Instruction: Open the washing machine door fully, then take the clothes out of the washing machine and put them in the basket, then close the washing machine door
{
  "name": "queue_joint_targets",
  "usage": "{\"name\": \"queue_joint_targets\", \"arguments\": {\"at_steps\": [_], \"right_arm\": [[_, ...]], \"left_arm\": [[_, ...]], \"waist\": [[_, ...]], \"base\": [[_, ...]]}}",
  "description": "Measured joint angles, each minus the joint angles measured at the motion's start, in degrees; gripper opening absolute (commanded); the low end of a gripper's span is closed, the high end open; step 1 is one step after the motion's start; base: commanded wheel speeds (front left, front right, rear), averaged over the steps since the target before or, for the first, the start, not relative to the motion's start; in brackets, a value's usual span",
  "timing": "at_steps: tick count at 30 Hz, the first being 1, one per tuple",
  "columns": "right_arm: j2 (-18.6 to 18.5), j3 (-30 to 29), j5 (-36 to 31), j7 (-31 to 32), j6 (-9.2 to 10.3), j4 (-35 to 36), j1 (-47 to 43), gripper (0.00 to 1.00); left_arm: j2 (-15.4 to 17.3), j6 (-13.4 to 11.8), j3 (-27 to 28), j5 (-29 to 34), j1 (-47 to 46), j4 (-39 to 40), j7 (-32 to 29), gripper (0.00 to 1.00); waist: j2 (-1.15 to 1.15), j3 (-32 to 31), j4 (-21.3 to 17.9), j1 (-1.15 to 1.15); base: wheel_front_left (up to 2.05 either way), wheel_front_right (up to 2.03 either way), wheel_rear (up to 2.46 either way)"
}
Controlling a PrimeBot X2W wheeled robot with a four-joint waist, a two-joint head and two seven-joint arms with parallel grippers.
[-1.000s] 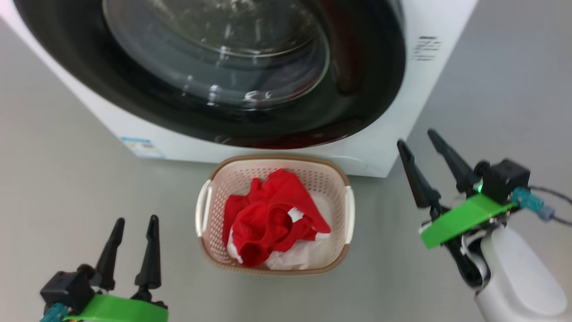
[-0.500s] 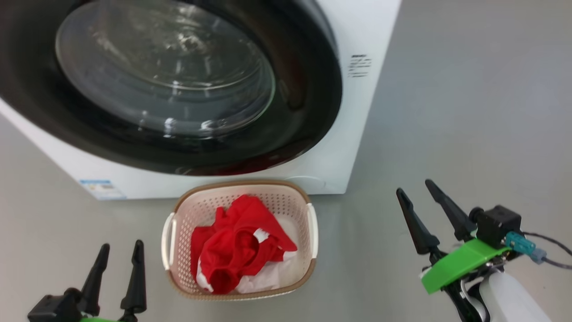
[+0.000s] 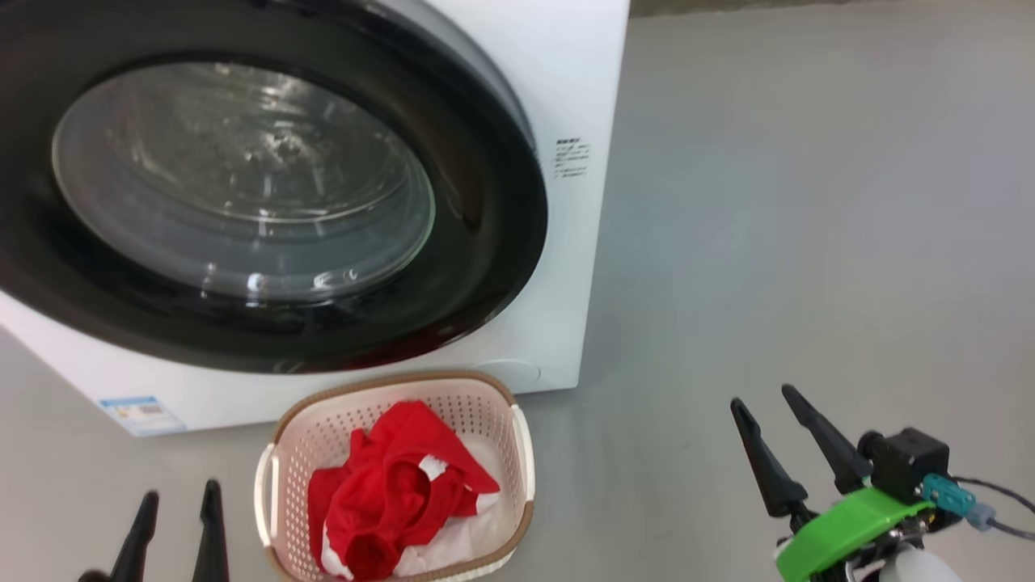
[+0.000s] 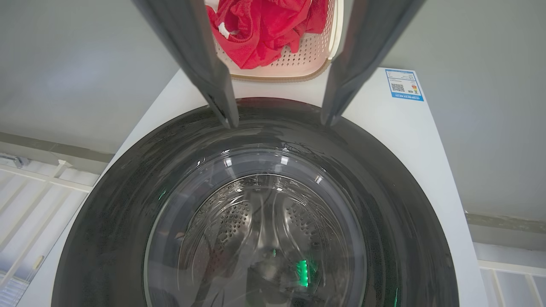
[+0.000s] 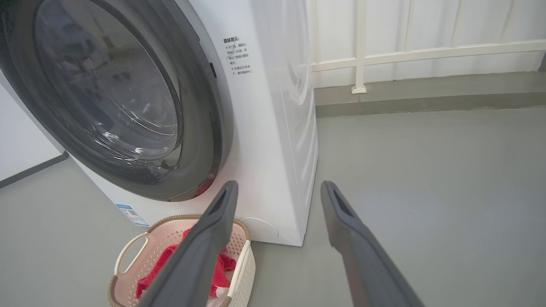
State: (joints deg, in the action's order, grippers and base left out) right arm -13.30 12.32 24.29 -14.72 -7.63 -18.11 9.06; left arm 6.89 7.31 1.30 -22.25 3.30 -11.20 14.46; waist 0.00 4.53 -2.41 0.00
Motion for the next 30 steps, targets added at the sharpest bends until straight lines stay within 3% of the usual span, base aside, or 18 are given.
{"name": "queue_joint_targets", "arguments": {"at_steps": [9,30], "right_arm": [[-0.5,-1.0,0.0,0.0,0.0,0.7,-3.8,1.0],[-0.6,-3.2,0.0,0.0,0.0,2.0,-5.7,1.0]], "left_arm": [[-0.2,0.0,2.3,1.5,2.6,0.2,0.0,1.0],[-1.5,0.0,4.6,3.2,3.5,1.4,0.0,1.0]], "waist": [[0.0,-3.0,-2.1,0.0],[0.0,-3.5,-2.7,0.0]], "base": [[0.0,0.0,0.0],[0.0,0.0,0.0]]}}
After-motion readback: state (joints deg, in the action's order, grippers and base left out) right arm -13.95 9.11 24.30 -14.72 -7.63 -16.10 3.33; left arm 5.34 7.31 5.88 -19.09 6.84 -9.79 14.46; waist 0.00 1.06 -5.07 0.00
